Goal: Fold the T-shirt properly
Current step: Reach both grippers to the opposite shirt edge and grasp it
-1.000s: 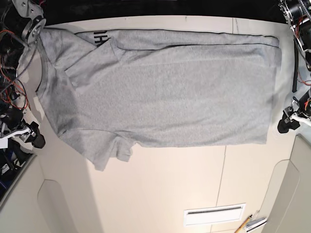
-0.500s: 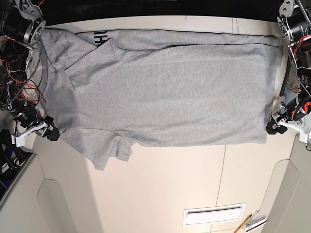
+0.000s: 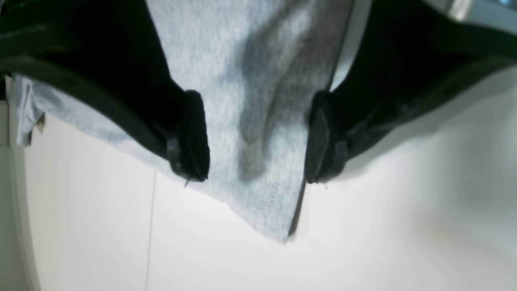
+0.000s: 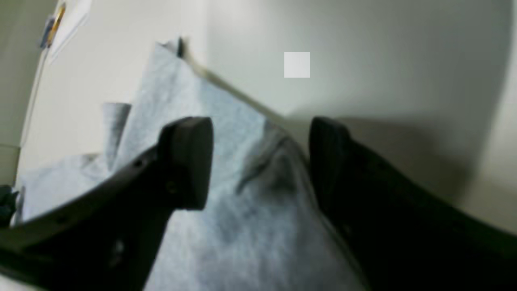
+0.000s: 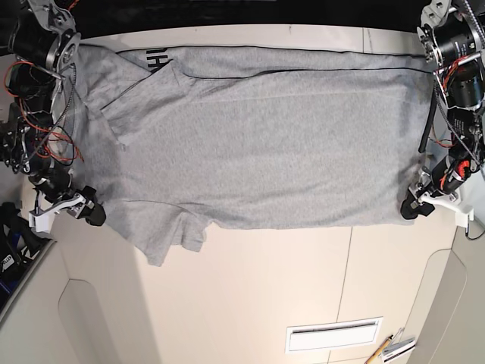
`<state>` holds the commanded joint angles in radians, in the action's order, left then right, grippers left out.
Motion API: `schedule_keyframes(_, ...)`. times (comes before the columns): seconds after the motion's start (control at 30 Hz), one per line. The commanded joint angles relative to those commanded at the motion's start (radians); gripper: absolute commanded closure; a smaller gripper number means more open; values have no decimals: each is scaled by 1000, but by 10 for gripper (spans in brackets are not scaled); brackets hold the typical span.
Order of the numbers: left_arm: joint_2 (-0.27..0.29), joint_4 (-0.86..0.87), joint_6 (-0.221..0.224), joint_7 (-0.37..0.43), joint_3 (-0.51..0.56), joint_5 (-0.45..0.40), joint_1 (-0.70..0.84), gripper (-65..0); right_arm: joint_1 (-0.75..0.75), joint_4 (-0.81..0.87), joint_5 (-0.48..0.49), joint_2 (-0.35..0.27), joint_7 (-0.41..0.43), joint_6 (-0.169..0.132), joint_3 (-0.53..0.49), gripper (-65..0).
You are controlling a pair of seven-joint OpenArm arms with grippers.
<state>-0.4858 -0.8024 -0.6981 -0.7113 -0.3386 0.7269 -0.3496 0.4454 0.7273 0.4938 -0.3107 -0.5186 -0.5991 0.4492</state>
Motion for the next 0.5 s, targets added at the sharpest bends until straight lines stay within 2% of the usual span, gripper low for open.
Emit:
schedule_keyframes(0.37, 22, 0, 0, 13, 0, -7, -5, -413, 0, 0, 5, 15, -1, -7, -3, -375)
schedule_keyframes(0.5, 23, 0, 0, 13, 0, -8, -5, -413, 0, 0, 19, 14, 0, -7, -55, -375)
